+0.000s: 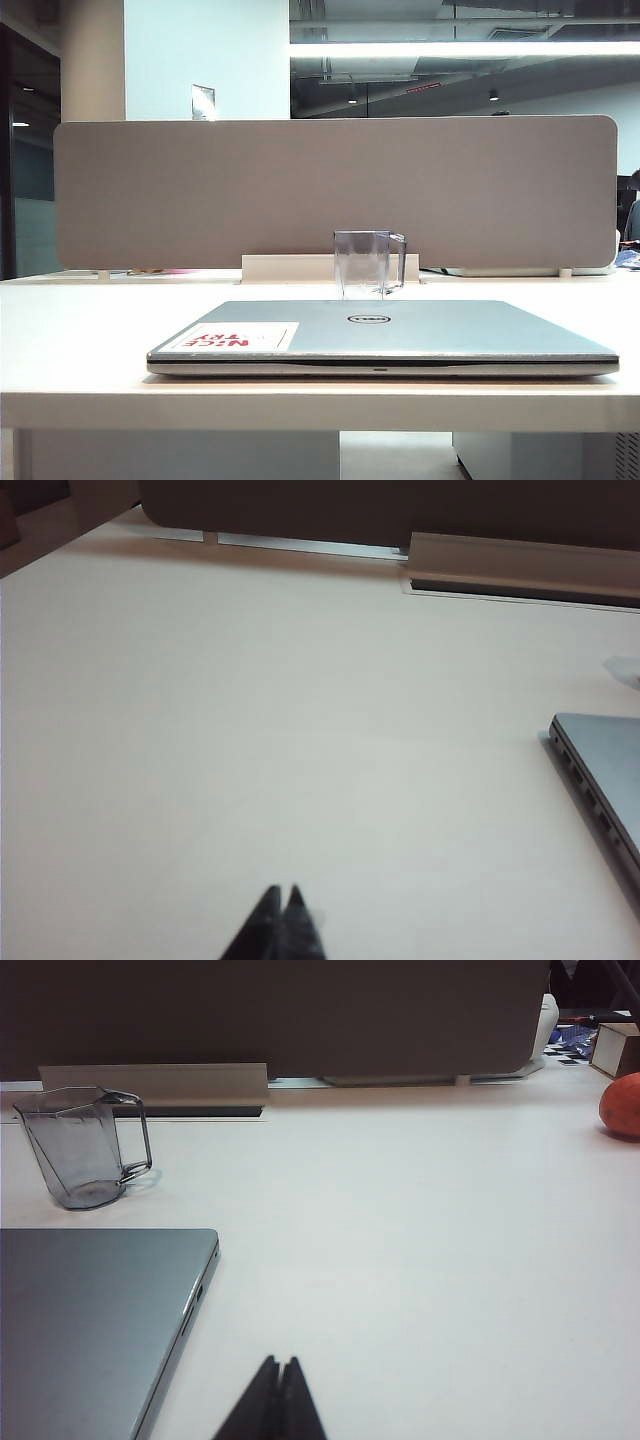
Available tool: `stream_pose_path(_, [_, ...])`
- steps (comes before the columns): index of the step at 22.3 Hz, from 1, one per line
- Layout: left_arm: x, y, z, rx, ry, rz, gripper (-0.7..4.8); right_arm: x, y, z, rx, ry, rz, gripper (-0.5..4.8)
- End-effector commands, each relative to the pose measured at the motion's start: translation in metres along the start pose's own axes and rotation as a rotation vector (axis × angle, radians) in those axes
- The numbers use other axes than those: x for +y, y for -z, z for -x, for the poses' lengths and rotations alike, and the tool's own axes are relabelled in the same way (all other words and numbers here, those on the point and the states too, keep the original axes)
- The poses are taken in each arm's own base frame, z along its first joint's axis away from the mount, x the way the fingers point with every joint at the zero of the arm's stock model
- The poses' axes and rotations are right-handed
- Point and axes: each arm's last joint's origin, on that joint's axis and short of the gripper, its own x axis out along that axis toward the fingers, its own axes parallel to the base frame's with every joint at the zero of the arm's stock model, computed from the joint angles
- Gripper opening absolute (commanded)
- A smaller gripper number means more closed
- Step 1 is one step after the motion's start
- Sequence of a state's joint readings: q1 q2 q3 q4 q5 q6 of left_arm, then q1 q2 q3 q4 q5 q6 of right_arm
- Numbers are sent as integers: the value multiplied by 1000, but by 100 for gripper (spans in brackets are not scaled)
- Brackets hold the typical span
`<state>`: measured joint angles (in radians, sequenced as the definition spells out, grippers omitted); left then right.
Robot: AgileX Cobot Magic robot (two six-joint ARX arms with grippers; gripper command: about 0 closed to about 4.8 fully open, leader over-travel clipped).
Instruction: Pick up the water cup and place it on the side of the laptop away from you.
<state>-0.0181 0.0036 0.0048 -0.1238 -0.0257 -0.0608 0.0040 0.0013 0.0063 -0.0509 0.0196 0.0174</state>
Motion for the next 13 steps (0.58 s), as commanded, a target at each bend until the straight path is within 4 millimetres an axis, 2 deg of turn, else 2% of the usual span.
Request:
stream_pose_path(1, [0,-2,0,-10,6,0,-5,0,4,0,28,3,4,-8])
stream_pose_path(13, [0,-2,0,-10,6,0,-5,0,5,0,36,4,4,-8])
